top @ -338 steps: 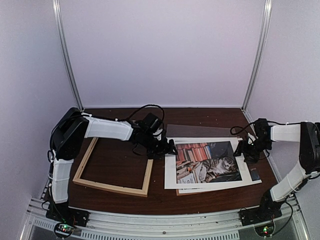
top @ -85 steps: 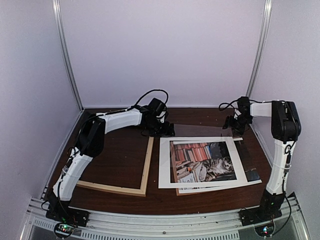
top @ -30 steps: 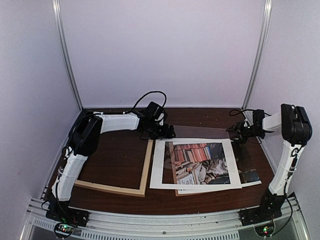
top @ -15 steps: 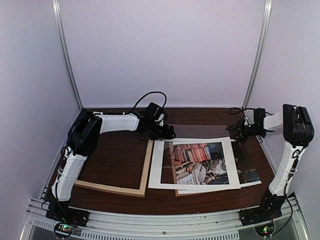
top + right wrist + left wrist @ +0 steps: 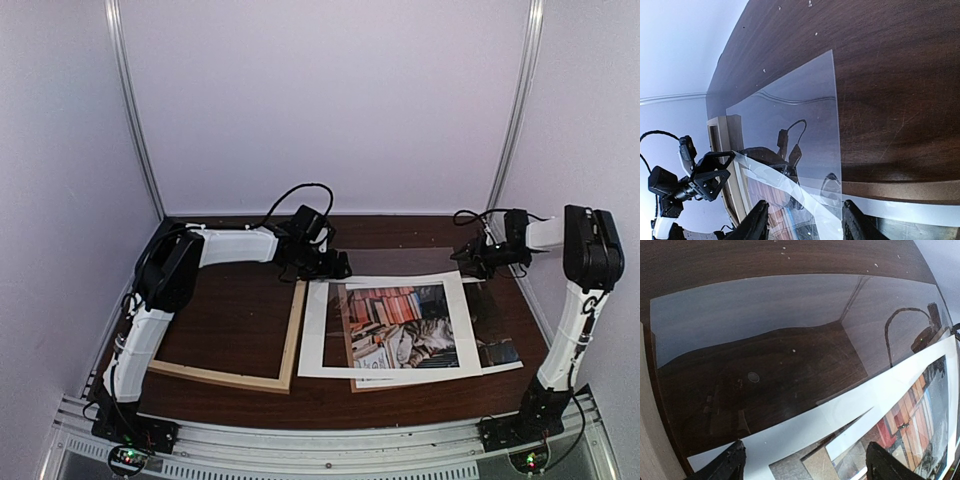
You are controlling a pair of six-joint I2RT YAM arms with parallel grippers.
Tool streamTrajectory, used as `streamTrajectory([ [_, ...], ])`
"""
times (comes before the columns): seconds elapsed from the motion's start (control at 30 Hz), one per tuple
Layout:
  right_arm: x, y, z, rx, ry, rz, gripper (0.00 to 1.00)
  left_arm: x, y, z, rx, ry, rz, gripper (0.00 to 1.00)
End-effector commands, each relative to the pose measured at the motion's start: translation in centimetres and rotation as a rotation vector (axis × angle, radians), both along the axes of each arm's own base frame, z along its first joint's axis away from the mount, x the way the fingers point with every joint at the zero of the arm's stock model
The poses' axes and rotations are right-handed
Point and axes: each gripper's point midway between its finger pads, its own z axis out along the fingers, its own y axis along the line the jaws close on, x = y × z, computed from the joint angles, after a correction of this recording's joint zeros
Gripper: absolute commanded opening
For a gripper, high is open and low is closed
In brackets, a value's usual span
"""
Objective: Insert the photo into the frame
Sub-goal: Pick up the glass panel from the mat board.
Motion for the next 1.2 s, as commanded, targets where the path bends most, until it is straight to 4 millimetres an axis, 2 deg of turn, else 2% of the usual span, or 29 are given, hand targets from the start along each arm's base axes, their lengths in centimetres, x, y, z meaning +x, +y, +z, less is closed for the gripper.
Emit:
streamTrajectory([
  [0.0,-0.6,1.6,0.2,0.002,-0.01,0.108,0.49,-4.4,3.7,-7.1,0.174,0.22,0.009,0.84],
  [0.5,-0.4,3.5,0.6,-0.031,-0.05,0.261,0.43,-4.8,3.9,-7.2,0.178,0.225,-0.002,0.84],
  [1.17,0.3,3.9,-0.4,-0.115,-0.026,0.334,0.38,-5.0,3.9,-7.3,0.181,0.224,-0.007,0.84],
])
